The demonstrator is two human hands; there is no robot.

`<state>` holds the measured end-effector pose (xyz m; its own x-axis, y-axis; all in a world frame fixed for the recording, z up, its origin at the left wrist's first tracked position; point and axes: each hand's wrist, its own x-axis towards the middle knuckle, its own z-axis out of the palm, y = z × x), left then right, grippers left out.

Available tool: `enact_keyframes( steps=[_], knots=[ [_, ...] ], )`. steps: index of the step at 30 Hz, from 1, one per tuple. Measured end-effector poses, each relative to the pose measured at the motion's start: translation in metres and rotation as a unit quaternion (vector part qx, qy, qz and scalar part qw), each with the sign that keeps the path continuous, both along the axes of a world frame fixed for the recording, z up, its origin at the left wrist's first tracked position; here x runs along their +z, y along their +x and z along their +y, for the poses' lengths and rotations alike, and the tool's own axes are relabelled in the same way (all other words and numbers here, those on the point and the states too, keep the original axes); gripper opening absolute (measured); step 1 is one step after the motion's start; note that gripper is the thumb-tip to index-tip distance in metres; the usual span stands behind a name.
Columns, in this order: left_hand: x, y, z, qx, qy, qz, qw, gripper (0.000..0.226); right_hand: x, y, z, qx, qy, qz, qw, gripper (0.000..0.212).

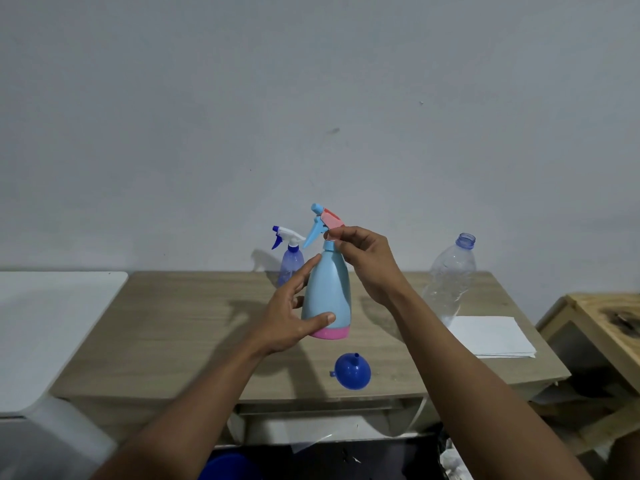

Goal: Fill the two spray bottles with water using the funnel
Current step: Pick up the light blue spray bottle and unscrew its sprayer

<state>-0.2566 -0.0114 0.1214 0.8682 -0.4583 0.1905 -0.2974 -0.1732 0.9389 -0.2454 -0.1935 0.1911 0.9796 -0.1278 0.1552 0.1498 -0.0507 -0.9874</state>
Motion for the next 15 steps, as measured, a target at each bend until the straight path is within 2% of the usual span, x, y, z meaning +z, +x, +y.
enact_keyframes(
  steps=[4, 15],
  knots=[
    [-0.002, 0.001, -0.002, -0.002, 0.005, 0.001, 1.000, 0.096, -0.002, 0.000, -0.002, 0.007, -0.007, -0.006, 1.000, 0.013],
    [-0.009, 0.005, -0.006, -0.001, 0.020, -0.021, 1.000, 0.096, -0.008, 0.010, -0.009, -0.015, -0.015, -0.022, 1.000, 0.016]
  ],
)
